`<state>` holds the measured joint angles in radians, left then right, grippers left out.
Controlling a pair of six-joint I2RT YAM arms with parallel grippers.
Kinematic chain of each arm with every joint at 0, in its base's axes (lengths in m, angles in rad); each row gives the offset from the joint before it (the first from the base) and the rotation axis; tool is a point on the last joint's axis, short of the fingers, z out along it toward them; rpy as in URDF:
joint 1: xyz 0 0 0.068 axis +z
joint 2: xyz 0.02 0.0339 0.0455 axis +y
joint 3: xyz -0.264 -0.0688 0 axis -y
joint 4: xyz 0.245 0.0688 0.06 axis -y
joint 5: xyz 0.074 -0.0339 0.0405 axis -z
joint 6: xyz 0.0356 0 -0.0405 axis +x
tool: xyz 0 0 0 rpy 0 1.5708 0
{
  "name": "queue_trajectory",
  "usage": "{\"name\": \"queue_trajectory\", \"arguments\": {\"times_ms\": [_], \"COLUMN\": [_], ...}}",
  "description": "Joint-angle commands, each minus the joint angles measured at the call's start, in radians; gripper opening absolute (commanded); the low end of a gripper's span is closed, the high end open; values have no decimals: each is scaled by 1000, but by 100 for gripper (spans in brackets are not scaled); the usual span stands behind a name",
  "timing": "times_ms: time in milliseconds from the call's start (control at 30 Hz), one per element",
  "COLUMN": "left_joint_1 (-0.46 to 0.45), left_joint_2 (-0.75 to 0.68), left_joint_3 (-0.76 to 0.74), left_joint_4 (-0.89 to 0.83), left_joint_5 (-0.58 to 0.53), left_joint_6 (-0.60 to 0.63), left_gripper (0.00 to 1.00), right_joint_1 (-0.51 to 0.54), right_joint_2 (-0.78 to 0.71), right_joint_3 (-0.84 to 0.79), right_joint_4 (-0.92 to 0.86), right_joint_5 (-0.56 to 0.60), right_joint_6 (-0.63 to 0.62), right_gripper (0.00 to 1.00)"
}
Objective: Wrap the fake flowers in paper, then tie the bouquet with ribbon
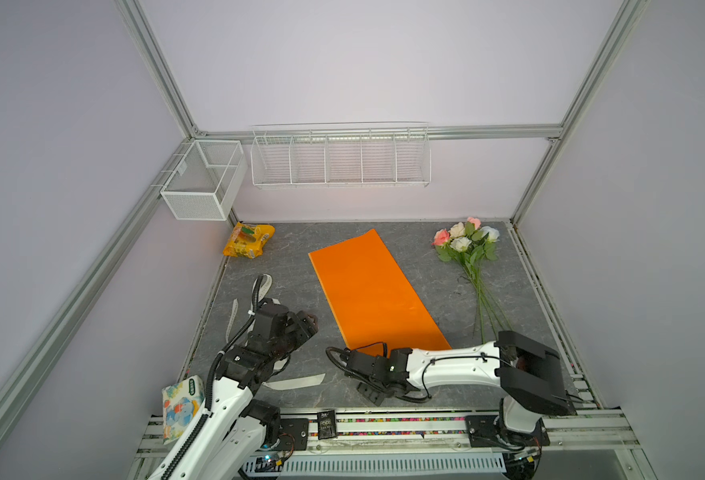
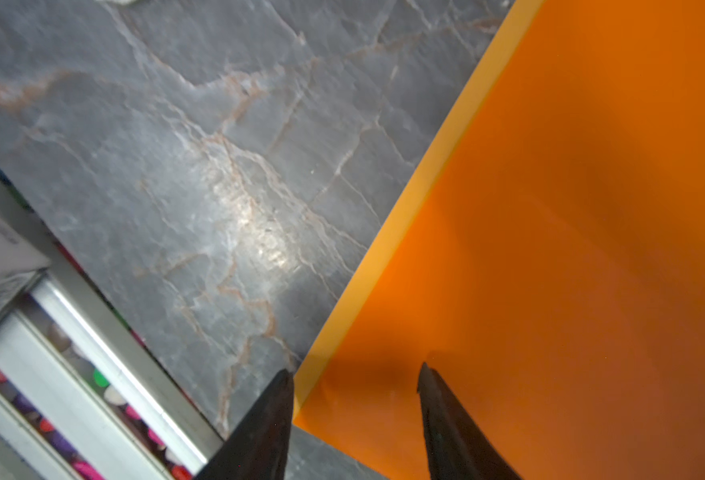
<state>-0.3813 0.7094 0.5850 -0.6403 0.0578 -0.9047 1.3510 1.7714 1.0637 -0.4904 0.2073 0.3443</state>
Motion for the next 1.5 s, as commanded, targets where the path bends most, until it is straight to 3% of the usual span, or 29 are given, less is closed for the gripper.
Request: {"name": "queue_trajectory", "arguments": {"times_ms": [0,200,400,500,633,700,967,1300,1467], "left_joint_1": [4,3,3,4,3,4,-5,-179,-262], "left_joint_2": [0,0,7,7,22,38,145,273,271], "left_joint_3": [-4,-5,-7,-12,-17,-17,-123,-215,-258], "left_joint_4": [1,3,8,12,34,50,222,427,475], "left_joint_5": [-3,-4,-1,-1,29,74,344,417,354], "left_joint_6": [9,8,7,5,12,23,-62,-251,-332], "left_gripper": [83,83,83,83,83,83,77,70,60], "right_joint_1": [9,5,-4,-13,-22,-34,-124,-143,-145], "right_joint_2": [5,25,62,54,30,0,-102,-102,-105], "right_joint_3": [15,-33,-78,-99,-94,-107,-171,-168,-173], "right_joint_4": [-46,-19,13,41,52,76,186,205,215], "right_joint_5": [23,-23,-33,-52,-75,-87,-176,-207,-209], "right_joint_6": [11,36,53,61,55,61,67,63,65], "right_gripper": [55,58,46,36,36,27,19,19,19]}}
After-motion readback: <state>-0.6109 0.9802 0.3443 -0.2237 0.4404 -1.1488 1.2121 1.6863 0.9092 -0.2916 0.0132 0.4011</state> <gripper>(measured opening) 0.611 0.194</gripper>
